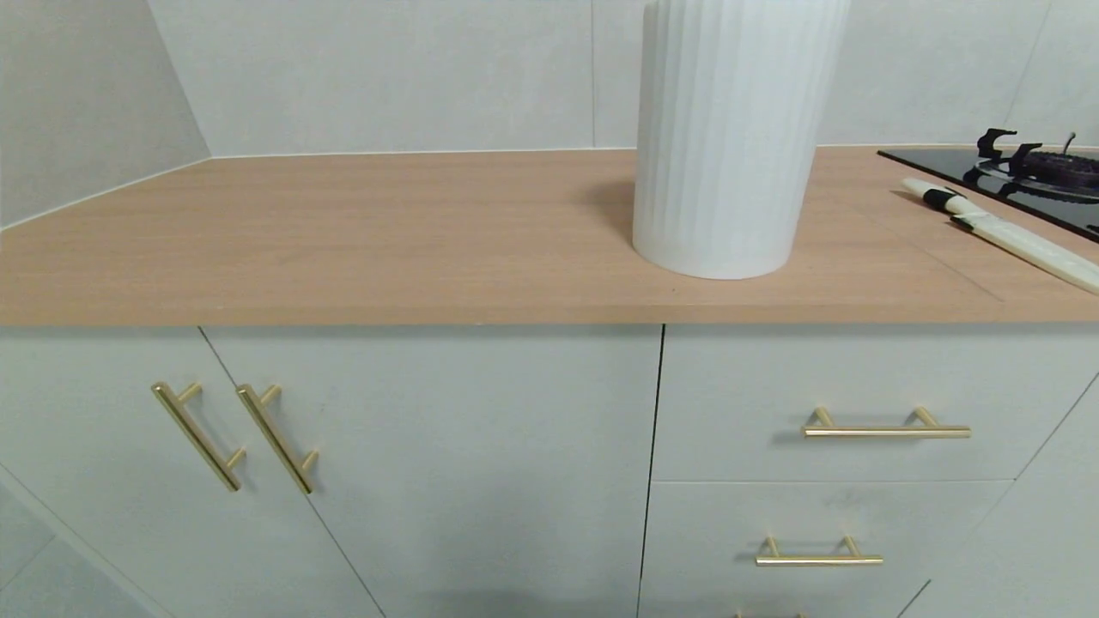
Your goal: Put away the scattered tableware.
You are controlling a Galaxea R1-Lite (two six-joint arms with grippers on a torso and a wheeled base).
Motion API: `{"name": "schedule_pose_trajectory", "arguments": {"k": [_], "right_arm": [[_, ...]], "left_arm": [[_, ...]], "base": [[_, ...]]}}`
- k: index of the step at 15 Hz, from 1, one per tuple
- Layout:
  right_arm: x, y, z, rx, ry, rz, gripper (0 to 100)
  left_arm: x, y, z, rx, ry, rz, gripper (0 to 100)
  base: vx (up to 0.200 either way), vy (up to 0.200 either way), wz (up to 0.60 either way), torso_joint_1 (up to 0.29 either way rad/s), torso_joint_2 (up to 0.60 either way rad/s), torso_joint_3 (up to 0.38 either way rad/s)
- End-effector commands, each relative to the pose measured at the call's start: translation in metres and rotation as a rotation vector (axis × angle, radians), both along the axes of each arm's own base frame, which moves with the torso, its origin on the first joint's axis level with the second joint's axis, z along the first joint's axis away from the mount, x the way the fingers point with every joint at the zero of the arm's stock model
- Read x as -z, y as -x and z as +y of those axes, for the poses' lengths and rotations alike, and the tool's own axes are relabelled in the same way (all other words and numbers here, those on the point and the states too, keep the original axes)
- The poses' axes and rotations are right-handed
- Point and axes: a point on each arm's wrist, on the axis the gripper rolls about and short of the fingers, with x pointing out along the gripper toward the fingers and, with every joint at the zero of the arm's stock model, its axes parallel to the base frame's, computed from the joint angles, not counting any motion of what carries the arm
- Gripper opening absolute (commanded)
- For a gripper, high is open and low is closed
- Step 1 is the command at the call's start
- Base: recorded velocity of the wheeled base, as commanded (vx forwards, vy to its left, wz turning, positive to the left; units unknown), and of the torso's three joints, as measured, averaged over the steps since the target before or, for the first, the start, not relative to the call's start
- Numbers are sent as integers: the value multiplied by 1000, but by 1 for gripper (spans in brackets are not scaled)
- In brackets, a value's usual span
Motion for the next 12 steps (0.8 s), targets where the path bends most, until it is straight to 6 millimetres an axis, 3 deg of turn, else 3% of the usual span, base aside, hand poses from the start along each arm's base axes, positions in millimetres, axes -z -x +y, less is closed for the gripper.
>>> {"name": "schedule_pose_trajectory", "arguments": {"k": [1, 3, 12], "right_arm": [[0, 0, 0, -1, -1, 1, 100], [0, 0, 0, -1, 1, 1, 100], [0, 0, 0, -1, 1, 1, 100]], "left_arm": [[0, 0, 0, 0, 1, 0, 100], [0, 0, 0, 0, 2, 0, 100], [0, 0, 0, 0, 1, 0, 100]], "base": [[0, 0, -600, -2, -2, -7], [0, 0, -600, -2, 5, 2], [0, 0, 0, 0, 0, 0]]}}
